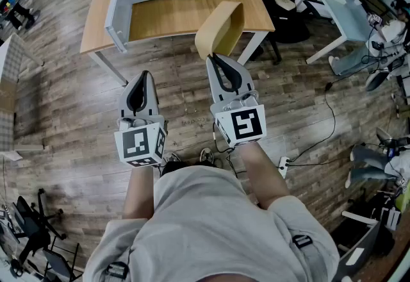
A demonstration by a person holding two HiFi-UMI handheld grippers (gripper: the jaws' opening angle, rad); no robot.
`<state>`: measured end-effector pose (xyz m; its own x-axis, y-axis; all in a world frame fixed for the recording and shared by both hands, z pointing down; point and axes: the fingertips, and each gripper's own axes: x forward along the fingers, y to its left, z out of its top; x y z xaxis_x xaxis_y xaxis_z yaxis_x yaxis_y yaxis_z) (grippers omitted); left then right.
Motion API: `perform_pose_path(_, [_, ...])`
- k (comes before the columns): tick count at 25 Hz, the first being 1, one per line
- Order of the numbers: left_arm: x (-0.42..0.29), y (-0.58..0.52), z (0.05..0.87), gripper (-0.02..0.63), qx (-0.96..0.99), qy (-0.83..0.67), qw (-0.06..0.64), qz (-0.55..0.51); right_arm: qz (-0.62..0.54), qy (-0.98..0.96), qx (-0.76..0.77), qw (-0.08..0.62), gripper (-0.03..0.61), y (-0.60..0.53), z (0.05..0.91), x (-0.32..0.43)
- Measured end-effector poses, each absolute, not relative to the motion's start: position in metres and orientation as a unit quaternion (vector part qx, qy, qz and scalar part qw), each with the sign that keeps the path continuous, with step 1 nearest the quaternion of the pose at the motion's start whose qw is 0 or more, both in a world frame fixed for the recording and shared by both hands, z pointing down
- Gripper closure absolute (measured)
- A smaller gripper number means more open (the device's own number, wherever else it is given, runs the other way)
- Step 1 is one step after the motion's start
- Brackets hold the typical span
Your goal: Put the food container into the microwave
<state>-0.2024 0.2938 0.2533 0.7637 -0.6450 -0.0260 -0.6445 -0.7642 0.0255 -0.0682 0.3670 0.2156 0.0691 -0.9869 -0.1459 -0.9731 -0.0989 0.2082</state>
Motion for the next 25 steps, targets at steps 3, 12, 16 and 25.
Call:
perform_pose_path(3, [-0.206,0.296,0.257,0.603,0.94,-0.341,0.009,-0.012,-0.114,-0.678,0.726,0.023,0.558,0.367,0.222,-0.074])
perform_pose_path(12, [-0.221,0.302,0.279,0.603,0.944,-0.33,0.027,0.005,-0.09,-0.686,0.721,0.039,0.558,0.375,0.246,-0.089])
perform_pose_path(16, [-0.23,0.299,0.282,0.603,0.947,-0.321,0.027,0.009,-0.088,-0.683,0.724,0.04,0.558,0.372,0.246,-0.096])
perform_pose_path(25, [-0.258,0.276,0.284,0.603,0.955,-0.295,0.024,0.01,-0.094,-0.678,0.727,0.047,0.558,0.353,0.246,-0.133])
